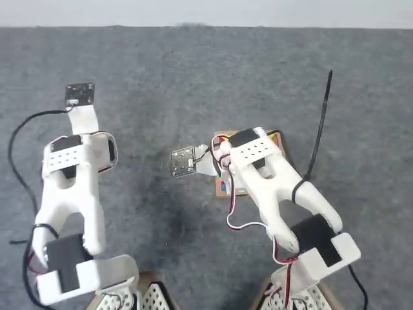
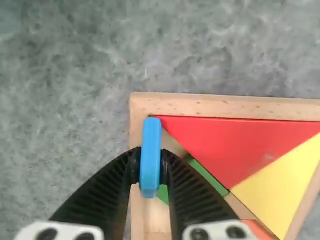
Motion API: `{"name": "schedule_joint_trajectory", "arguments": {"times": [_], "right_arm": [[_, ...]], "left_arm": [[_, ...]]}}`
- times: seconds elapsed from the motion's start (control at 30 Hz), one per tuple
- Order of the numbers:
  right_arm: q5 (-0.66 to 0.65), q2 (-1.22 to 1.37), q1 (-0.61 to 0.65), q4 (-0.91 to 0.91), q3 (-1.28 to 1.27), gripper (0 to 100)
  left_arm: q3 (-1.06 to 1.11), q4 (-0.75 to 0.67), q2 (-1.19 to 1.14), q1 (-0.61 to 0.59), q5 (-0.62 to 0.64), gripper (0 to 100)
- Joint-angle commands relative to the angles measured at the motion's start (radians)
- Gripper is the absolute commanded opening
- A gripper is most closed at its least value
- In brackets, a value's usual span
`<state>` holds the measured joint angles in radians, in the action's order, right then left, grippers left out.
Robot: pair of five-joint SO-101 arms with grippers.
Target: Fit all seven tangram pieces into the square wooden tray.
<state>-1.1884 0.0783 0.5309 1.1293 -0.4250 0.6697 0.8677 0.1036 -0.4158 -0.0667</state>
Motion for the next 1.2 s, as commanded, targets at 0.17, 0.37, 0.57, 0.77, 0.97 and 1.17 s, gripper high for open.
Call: {"name": "schedule_joint_trajectory", "arguments": {"times": [0.17,0.37,0.57,0.77,0.97,1.17], "right_arm": [[-0.011,-0.015,-0.013,0.012,0.006,11.8],[-0.011,-0.018,-0.015,0.010,0.020,11.8],[-0.003,-0.018,-0.051,0.018,0.097,11.8],[0.031,-0.008,-0.056,0.018,0.167,11.8],[0.032,-0.008,-0.056,0.018,0.164,11.8],[0.032,-0.007,-0.031,-0.008,0.043,11.8]], "left_arm": [[-0.027,0.006,0.008,0.044,0.009,1],[-0.027,0.006,0.008,0.044,0.009,1],[-0.025,0.006,0.008,0.044,0.008,1],[-0.025,0.006,0.008,0.044,0.008,1],[-0.025,0.006,0.008,0.046,0.008,1],[-0.025,0.006,0.008,0.046,0.008,1]]}}
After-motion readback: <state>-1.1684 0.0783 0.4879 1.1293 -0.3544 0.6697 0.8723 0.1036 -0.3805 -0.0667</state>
